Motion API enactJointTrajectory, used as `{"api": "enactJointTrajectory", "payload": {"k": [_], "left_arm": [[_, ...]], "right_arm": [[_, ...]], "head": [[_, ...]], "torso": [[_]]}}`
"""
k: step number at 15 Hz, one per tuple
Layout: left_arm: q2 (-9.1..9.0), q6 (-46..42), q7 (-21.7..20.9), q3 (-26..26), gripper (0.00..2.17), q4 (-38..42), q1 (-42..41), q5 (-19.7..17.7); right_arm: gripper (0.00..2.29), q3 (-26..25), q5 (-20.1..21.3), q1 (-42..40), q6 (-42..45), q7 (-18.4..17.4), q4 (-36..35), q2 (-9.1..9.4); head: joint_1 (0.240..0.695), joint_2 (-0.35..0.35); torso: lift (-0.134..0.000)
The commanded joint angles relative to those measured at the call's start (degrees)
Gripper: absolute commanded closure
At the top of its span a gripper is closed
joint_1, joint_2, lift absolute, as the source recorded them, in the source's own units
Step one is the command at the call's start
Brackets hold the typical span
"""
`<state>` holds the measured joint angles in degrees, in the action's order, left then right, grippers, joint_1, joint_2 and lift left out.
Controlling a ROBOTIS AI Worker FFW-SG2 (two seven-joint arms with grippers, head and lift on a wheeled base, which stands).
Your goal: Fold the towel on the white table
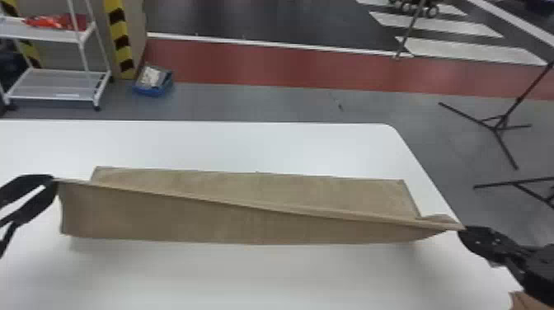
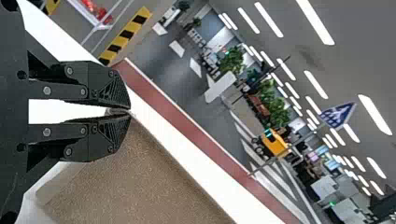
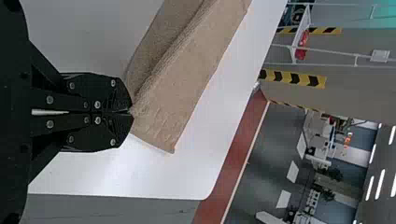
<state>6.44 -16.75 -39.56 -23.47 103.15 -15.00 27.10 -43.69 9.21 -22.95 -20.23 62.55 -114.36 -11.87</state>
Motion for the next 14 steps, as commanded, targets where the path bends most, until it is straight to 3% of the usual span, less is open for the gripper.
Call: {"api": "enactJointTrajectory", "payload": {"k": [1, 4, 8, 10, 14], "left_arm": [[0.24, 7.22, -0.69, 3.43, 0.99, -0.41, 4.19, 3.31], [0.86, 14.78, -1.13, 5.98, 0.99, -0.76, 7.8, 5.24], [2.09, 15.48, -1.04, 6.07, 0.99, -2.16, 8.59, 4.72], [2.53, 15.31, -0.96, 5.36, 0.99, -2.43, 8.41, 4.19], [3.49, 14.78, -0.78, 4.66, 0.99, -2.6, 7.36, 2.34]], "right_arm": [[2.25, 1.15, 1.43, 3.08, -7.51, -0.15, 0.19, -0.53], [2.25, 1.68, 2.04, 5.72, -18.05, -0.15, -0.78, -1.76], [2.25, 1.68, 2.48, 6.07, -26.14, 0.91, -4.82, -3.25], [2.25, 1.59, 3.1, 5.54, -34.75, 2.67, -9.22, -4.13], [2.25, 1.77, 6.18, 3.61, -37.04, 4.16, -12.99, -4.48]], "head": [[0.695, -0.213], [0.695, -0.22], [0.695, -0.219], [0.695, -0.215], [0.695, -0.194]], "torso": [[-0.126], [-0.126], [-0.126], [-0.126], [-0.126]]}}
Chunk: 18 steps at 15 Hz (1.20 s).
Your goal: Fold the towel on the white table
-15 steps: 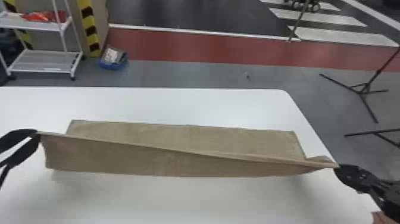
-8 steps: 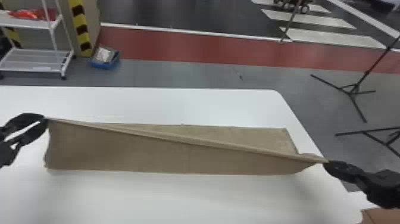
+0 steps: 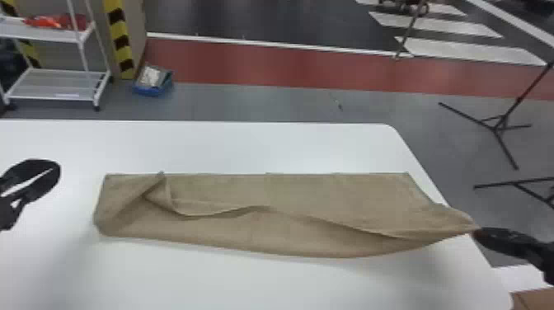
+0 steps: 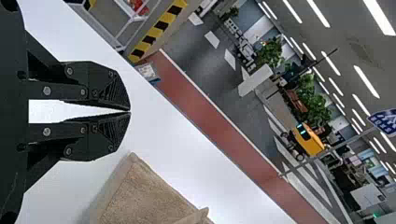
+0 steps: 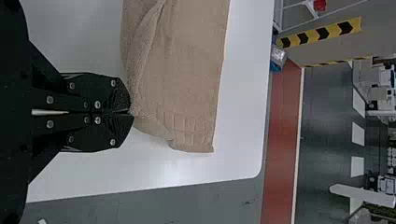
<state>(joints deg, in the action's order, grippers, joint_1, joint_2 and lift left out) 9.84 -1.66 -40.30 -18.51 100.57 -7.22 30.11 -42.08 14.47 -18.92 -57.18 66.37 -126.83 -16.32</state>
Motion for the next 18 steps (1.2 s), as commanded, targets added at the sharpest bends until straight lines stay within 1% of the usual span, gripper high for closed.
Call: {"api": "enactJointTrajectory", "payload": {"k": [1, 2, 3, 4, 5, 6, 7, 8, 10, 11, 12, 14, 16, 17, 18], "left_arm": [[0.09, -1.19, -0.13, -0.39, 0.99, 0.24, -1.04, -1.72], [0.09, -1.37, -0.13, -0.21, 0.82, 0.76, -1.57, -3.48], [0.09, -1.19, -0.66, 0.23, 0.55, 1.47, -2.01, -5.5], [0.09, -1.02, -2.86, 1.1, 0.44, 2.79, -2.36, -7.44], [-0.17, 0.39, -5.93, 1.9, 0.33, 4.54, -2.36, -9.81], [-0.26, 3.38, -8.3, 3.21, 0.31, 6.13, -2.36, -11.48], [-0.44, 7.6, -10.06, 5.59, 0.31, 7.8, -2.01, -11.74], [-0.52, 12.17, -11.73, 8.4, 0.31, 9.03, -0.95, -11.48], [-0.7, 23.77, -14.63, 12.71, 0.32, 9.73, 2.3, -11.3], [-0.79, 30.62, -15.6, 14.38, 0.32, 10.26, 4.14, -11.57], [-1.14, 35.19, -16.48, 15.25, 0.33, 10.35, 5.55, -11.66], [-2.37, 41.87, -16.92, 17.36, 0.33, 10.26, 8.71, -11.3], [-3.07, 46.8, -17.53, 17.72, 0.33, 10.26, 9.94, -11.74], [-3.16, 49.43, -17.45, 18.33, 0.33, 10.26, 10.21, -11.04], [-3.16, 50.14, -17.18, 18.51, 0.33, 10.17, 10.38, -10.43]], "right_arm": [[2.25, 0.16, 1.18, -1.12, 0.26, 0.86, -0.96, 0.06], [2.25, 0.33, 1.88, -2.0, 1.14, 0.95, -1.49, 0.5], [2.25, 0.51, 2.41, -2.7, 2.02, 0.95, -1.84, 0.94], [2.25, 0.59, 2.58, -3.58, 2.72, 0.86, -2.37, 1.55], [2.25, 0.77, 3.29, -4.11, 3.25, 0.95, -2.45, 2.08], [2.25, 1.12, 3.73, -4.28, 3.25, 0.86, -2.54, 2.17], [2.25, 1.47, 4.34, -4.63, 3.25, 0.95, -2.63, 2.52], [2.25, 1.91, 5.05, -5.16, 3.43, 0.86, -3.07, 2.78], [2.25, 2.62, 5.66, -5.42, 3.96, 0.86, -3.42, 3.31], [2.25, 3.67, 6.45, -5.42, 3.96, 0.86, -3.42, 3.31], [2.25, 4.81, 7.33, -5.25, 4.31, 0.77, -3.42, 3.31], [2.25, 7.19, 9.35, -4.55, 4.83, 0.69, -3.33, 3.22], [2.25, 9.82, 11.02, -3.49, 4.83, 0.51, -2.98, 3.05], [2.25, 11.23, 11.81, -2.88, 4.83, 0.51, -2.89, 2.96], [2.25, 12.2, 12.34, -2.79, 4.83, 0.51, -2.89, 2.96]], "head": [[0.695, -0.194], [0.695, -0.193], [0.695, -0.195], [0.695, -0.199], [0.695, -0.207], [0.695, -0.222], [0.695, -0.241], [0.695, -0.278], [0.695, -0.318], [0.695, -0.337], [0.695, -0.35], [0.695, -0.35], [0.695, -0.35], [0.695, -0.35], [0.695, -0.35]], "torso": [[-0.126], [-0.126], [-0.126], [-0.126], [-0.126], [-0.126], [-0.126], [-0.126], [-0.126], [-0.126], [-0.126], [-0.126], [-0.126], [-0.126], [-0.126]]}}
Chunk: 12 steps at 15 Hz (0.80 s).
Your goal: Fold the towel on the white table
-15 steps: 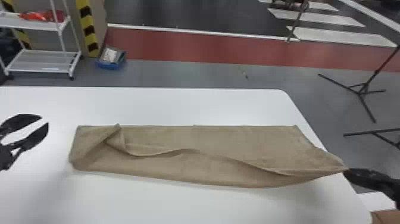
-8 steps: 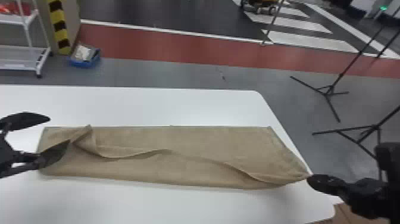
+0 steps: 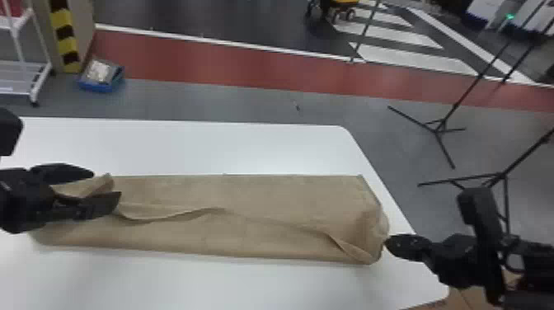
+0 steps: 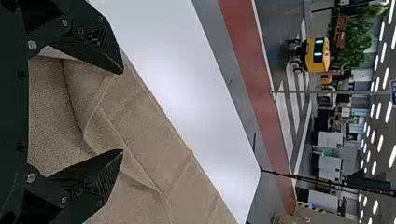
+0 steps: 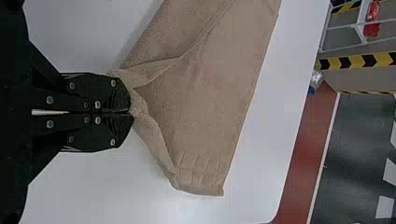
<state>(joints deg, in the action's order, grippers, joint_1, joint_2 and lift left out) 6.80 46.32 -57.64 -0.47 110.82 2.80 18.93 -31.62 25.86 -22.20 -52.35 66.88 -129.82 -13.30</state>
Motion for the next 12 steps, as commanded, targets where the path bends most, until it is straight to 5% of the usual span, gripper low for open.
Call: {"api": "enactJointTrajectory", "payload": {"k": [1, 10, 12], "left_arm": [[-0.2, 3.22, 0.6, 0.47, 0.33, -0.16, 0.63, 1.29], [-1.79, 3.22, 5.08, 2.58, 0.33, -8.51, 5.47, 3.66], [-2.23, 3.22, 6.22, 2.67, 0.54, -9.66, 5.99, 4.8]], "right_arm": [[2.25, 2.7, 1.56, 0.93, 0.01, 0.01, 0.09, -0.06], [2.25, 5.52, 2.88, 2.86, 0.53, 0.36, 0.62, -0.76], [2.25, 6.48, 2.97, 3.04, 0.71, 0.36, 0.97, -1.38]], "head": [[0.695, -0.35], [0.695, -0.291], [0.695, -0.29]], "torso": [[-0.126], [-0.126], [-0.126]]}}
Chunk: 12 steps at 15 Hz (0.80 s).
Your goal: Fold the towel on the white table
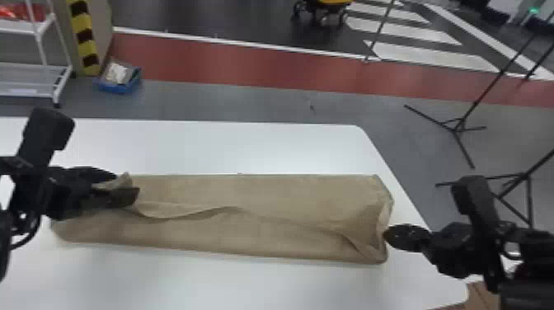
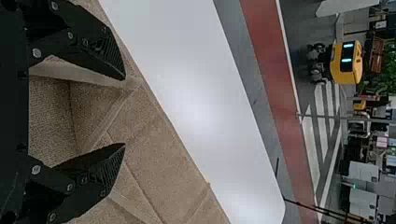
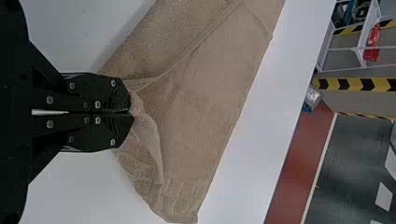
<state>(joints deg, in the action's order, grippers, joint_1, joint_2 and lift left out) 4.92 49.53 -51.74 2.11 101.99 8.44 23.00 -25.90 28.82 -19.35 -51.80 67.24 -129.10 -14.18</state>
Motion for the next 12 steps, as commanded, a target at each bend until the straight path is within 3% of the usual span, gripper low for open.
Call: {"api": "enactJointTrajectory", "payload": {"k": [1, 2, 4, 6, 7, 8, 9, 12], "left_arm": [[-0.35, 0.0, 1.29, 0.0, 0.55, -1.45, 0.43, 0.81], [-0.44, 0.0, 1.82, -0.18, 0.55, -2.15, 0.43, 1.43], [-0.53, 0.0, 2.52, -0.71, 1.04, -2.5, 0.34, 1.25], [-0.53, -0.53, 2.35, -2.11, 1.09, -1.27, -0.97, -0.33], [-0.44, -0.53, 1.91, -2.91, 1.31, 0.14, -1.76, -0.68], [-0.53, -0.18, 3.05, -3.08, 1.87, 1.37, -2.56, -0.68], [-0.53, 0.0, 3.58, -3.43, 2.0, 2.07, -3.08, -0.77], [-0.53, 0.0, 3.58, -5.01, 2.0, 5.5, -5.02, -1.91]], "right_arm": [[2.25, 1.11, 0.01, 0.28, 0.16, 0.09, 0.34, -0.68], [2.25, 1.2, 0.1, 0.28, 0.51, 0.09, 0.51, -0.76], [2.25, 1.29, 0.01, 0.28, 0.69, 0.18, 0.78, -1.03], [2.25, 1.2, -0.08, 0.36, 0.86, 0.7, 1.48, -1.2], [2.25, 1.02, -0.34, 0.63, 1.04, 0.7, 1.74, -1.47], [2.25, 0.58, -0.6, 0.89, 1.04, 0.7, 1.92, -1.56], [2.25, 0.23, -0.87, 0.98, 1.04, 0.7, 1.92, -1.47], [2.25, -0.03, -0.96, 1.07, 1.57, 0.79, 2.36, -1.56]], "head": [[0.695, -0.287], [0.695, -0.283], [0.695, -0.277], [0.695, -0.26], [0.695, -0.258], [0.695, -0.257], [0.695, -0.256], [0.695, -0.249]], "torso": [[-0.126], [-0.126], [-0.126], [-0.126], [-0.126], [-0.126], [-0.126], [-0.126]]}}
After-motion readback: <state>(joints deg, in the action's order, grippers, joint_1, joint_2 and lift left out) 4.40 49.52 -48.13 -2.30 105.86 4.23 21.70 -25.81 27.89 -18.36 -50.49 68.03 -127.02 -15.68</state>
